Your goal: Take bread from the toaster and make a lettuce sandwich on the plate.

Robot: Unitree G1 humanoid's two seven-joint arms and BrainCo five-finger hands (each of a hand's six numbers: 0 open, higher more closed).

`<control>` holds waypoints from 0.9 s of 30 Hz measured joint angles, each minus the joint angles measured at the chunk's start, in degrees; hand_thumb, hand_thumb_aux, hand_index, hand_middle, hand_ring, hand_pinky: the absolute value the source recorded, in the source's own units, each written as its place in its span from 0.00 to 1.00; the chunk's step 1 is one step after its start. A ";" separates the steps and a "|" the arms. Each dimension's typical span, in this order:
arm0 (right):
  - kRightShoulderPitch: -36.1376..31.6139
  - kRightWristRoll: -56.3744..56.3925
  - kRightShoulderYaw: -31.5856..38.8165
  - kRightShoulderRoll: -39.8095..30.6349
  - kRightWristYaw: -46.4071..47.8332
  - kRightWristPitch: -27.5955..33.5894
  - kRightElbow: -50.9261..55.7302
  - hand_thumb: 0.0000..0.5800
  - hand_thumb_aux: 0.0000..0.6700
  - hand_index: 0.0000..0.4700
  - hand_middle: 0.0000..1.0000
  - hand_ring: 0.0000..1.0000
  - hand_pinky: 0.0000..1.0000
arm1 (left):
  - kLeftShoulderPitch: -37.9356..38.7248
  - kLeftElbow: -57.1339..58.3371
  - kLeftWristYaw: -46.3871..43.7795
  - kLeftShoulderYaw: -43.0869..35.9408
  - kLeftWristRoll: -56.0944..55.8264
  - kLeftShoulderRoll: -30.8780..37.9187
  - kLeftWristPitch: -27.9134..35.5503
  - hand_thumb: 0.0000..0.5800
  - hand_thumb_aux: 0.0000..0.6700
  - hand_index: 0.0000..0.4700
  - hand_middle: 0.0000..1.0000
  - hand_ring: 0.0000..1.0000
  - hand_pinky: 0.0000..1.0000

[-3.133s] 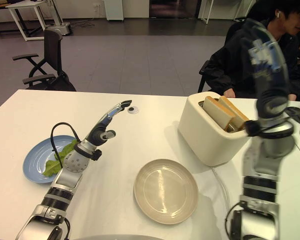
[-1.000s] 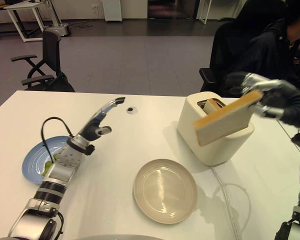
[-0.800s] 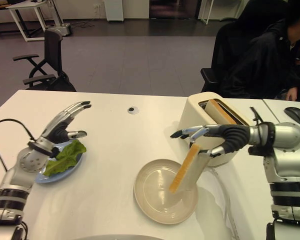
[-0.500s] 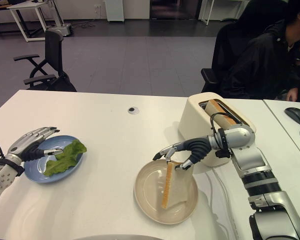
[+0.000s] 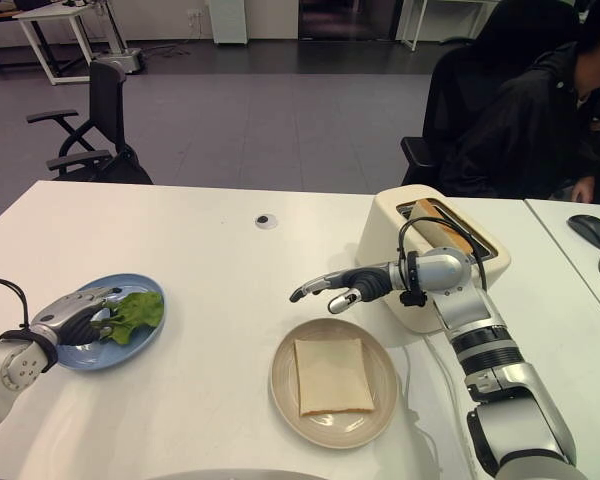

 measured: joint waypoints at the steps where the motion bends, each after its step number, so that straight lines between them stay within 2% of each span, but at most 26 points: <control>1: 0.00 0.00 0.00 0.01 -0.12 -0.09 0.02 0.00 0.00 0.00 0.00 0.00 0.00 | -0.06 0.02 0.15 -0.15 0.00 0.00 0.07 1.00 1.00 1.00 0.00 0.00 0.00; 9: 0.00 0.12 -0.74 0.08 -2.30 -1.25 0.52 0.00 0.00 0.00 0.00 0.00 0.00 | 0.36 -2.15 4.75 1.56 -0.16 0.87 -1.59 1.00 1.00 1.00 0.00 0.00 0.00; 12: 0.08 1.64 -4.06 -0.20 -4.37 -1.60 -0.05 0.00 0.00 0.00 0.00 0.00 0.00 | 0.59 -5.42 7.10 7.34 -4.87 2.65 -5.45 1.00 1.00 1.00 0.00 0.00 0.00; 15: 0.27 5.02 -8.49 -0.84 -6.67 -1.63 -1.25 0.00 0.00 0.00 0.00 0.00 0.00 | -0.70 -12.15 5.43 8.43 -12.75 1.90 -11.54 1.00 1.00 1.00 0.00 0.00 0.00; 21: 1.19 7.12 -15.78 -2.27 -12.90 -1.64 -3.32 0.00 0.00 0.00 0.00 0.00 0.00 | -10.57 -15.97 -4.73 -7.91 -17.88 -9.65 -17.96 1.00 1.00 1.00 0.00 0.00 0.00; 24: 1.55 7.41 -17.71 -2.86 -15.10 -1.35 -5.14 0.00 0.00 0.00 0.00 0.00 0.00 | -15.34 -13.54 -9.71 -18.18 -16.79 -18.37 -19.36 1.00 1.00 1.00 0.00 0.00 0.00; 27: 2.43 7.29 -17.69 -2.84 -15.49 -1.39 -5.29 0.00 0.00 0.00 0.00 0.00 0.00 | -18.95 -8.86 -10.53 -24.27 -14.35 -25.29 -19.76 1.00 1.00 1.00 0.00 0.00 0.00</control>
